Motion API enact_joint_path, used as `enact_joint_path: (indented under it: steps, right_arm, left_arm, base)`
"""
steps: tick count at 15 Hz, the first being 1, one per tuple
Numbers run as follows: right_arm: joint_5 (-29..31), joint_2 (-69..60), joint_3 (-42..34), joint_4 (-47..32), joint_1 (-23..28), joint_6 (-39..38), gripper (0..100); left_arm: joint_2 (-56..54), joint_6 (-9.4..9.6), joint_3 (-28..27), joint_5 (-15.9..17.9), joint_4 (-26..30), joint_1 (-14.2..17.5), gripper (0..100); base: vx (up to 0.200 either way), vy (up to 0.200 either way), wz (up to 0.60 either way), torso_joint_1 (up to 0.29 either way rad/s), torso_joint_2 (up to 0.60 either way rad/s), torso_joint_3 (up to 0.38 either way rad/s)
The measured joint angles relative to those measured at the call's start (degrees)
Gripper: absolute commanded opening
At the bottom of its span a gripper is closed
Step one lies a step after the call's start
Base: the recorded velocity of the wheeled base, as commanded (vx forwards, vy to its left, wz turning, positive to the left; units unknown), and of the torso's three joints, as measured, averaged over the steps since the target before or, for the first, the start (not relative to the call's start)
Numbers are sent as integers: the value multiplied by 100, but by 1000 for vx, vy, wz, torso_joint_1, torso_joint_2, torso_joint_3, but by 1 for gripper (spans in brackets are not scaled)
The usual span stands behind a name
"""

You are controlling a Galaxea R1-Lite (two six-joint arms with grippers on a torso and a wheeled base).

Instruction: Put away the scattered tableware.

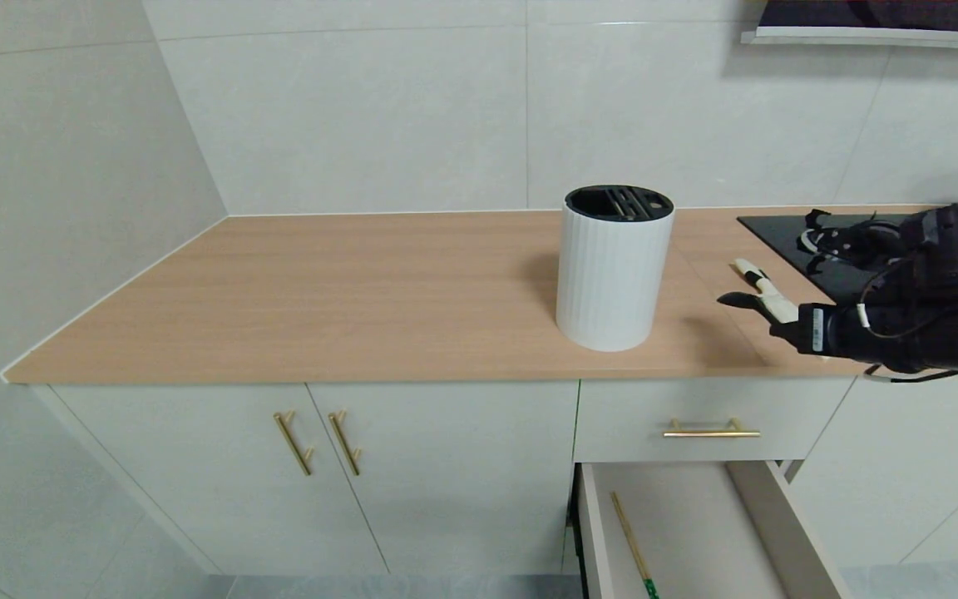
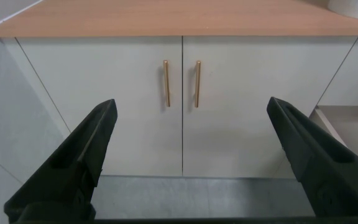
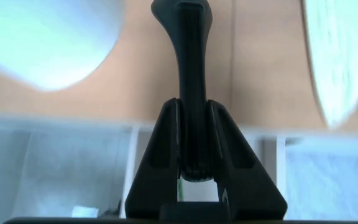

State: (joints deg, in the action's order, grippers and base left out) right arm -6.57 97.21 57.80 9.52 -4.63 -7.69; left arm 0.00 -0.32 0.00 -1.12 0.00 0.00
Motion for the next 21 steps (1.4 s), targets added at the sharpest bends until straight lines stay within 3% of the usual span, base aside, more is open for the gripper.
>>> enact_joint_path:
  steps: [8,11,21]
  right_arm:
    - [-24,-2005,-2097,-5,-316,67,0]
    - [-35,-2226,-2334,7,-352,382,0]
    - [-34,-2158,-2489,145,-471,411,0]
  left_arm:
    - [0,0,0,0,0,0,100]
    - [0,0,0,1,0,0,100]
    - [0,-1,0,0,0,0,100]
  base:
    - [0,0,0,0,0,0]
    - [0,0,0,0,0,0]
    - [0,0,0,0,0,0]
